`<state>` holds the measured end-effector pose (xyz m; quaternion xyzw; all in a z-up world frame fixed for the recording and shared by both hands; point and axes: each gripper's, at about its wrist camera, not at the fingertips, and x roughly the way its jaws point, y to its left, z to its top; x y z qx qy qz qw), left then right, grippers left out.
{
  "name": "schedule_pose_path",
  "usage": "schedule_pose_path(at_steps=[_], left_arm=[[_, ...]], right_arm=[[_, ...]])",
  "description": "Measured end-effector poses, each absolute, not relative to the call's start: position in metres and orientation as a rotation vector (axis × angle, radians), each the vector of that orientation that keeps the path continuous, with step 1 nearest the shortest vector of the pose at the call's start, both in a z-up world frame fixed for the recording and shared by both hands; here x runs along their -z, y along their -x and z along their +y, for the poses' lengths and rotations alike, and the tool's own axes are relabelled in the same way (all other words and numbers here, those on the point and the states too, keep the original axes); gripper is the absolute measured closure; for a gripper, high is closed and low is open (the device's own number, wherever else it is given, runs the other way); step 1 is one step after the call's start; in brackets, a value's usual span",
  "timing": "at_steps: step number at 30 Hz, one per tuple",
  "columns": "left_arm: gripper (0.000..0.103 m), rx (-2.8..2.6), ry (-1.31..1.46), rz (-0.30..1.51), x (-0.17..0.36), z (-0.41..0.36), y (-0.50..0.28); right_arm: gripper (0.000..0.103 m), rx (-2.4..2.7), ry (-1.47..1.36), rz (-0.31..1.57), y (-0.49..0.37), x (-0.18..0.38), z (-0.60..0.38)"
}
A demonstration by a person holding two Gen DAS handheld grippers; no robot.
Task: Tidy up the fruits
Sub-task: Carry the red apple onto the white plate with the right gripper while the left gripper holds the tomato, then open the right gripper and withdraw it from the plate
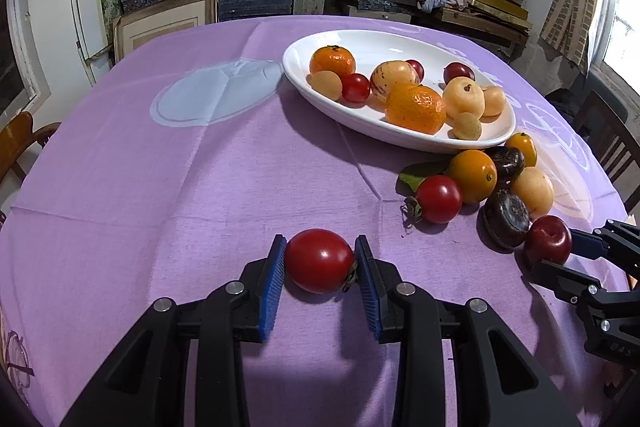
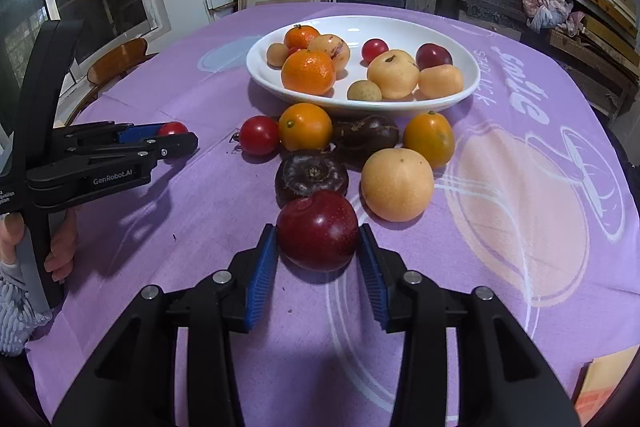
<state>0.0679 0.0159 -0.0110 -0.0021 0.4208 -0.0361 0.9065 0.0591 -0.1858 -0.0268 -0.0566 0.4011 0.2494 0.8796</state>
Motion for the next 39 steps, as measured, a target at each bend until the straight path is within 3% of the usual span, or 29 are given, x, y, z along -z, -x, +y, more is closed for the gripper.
schedule_pose_path(at_steps=[9,16,25,36,38,39], left_arm=[[0.069,0.097,0.039,0.88,0.013,0.019,-0.07],[0.069,0.088,0.042,0.809,-0.013,0.015,-0.074],[0.069,0.098,0.01,0.758,-0.057,-0.019,-0.156],[0.068,0.061,0.051,0.83,-0.032,-0.015,-0.221],[0.064,0.059,0.035,0.84,-0.024,-0.015,-0.224],[0.055,0.043,0.02,0.838,-0.021,-0.013,-0.223]], right_arm=[[0.063,-0.523,0.072,0.852,-0.064,0.028,-0.191],[0.063,-0.532,-0.062,0.771,-0.067,-0.003,-0.211],[0.063,-0.413,-0.106,0.745,-0.158,-0.045,-0.203],[0.062,-0.313,-0.064,0.785,-0.244,-0.023,-0.181],[0.061,-0.306,-0.037,0.793,-0.247,-0.017,-0.178],[0.06,-0.303,-0.036,0.792,-0.247,-0.014,-0.179]])
